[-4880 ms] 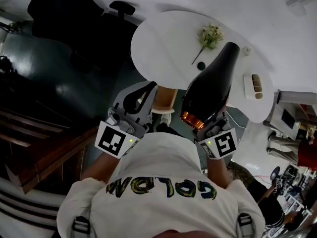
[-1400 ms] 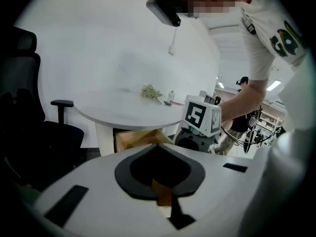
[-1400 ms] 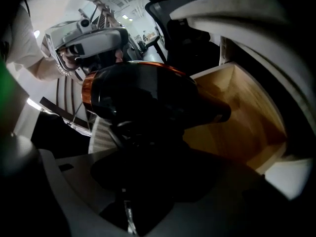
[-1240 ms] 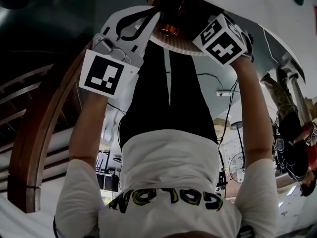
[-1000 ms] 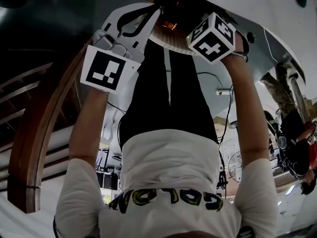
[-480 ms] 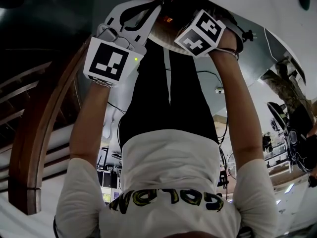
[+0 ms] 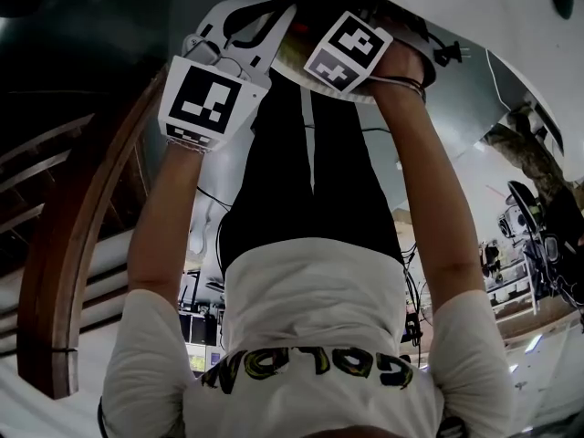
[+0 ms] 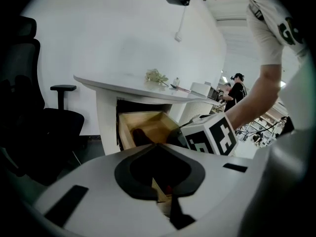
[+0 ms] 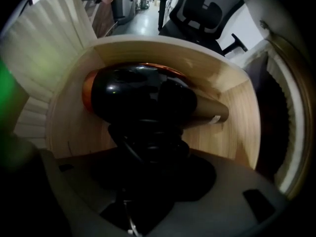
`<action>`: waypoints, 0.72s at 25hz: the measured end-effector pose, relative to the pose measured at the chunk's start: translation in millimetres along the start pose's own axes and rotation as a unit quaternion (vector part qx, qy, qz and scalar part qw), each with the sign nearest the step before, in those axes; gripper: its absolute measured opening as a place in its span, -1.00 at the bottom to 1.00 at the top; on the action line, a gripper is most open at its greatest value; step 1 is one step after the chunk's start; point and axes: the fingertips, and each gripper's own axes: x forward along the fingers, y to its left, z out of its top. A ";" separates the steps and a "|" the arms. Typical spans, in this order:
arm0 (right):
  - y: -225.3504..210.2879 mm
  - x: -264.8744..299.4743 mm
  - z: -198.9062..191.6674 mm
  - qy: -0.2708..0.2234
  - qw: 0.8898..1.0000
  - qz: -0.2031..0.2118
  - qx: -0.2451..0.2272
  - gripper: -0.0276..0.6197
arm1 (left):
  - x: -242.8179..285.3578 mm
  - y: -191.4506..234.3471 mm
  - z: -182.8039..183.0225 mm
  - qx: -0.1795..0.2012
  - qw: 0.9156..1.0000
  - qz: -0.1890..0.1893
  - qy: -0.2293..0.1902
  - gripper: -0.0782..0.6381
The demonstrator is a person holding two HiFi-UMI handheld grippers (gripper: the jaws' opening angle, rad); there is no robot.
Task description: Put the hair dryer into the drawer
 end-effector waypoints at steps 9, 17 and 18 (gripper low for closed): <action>-3.7 2.6 -1.1 0.013 0.999 -0.028 -0.015 -0.13 | 1.8 -1.6 0.4 0.001 1.000 0.001 -0.001 -0.75; -1.6 -15.0 11.3 -0.033 0.999 0.007 0.029 0.01 | -11.2 2.9 8.2 -0.012 1.000 0.012 -0.003 -0.75; 7.0 -17.4 17.5 -0.038 0.999 0.011 0.032 0.01 | -18.9 3.5 2.0 -0.016 1.000 0.014 -0.004 -0.75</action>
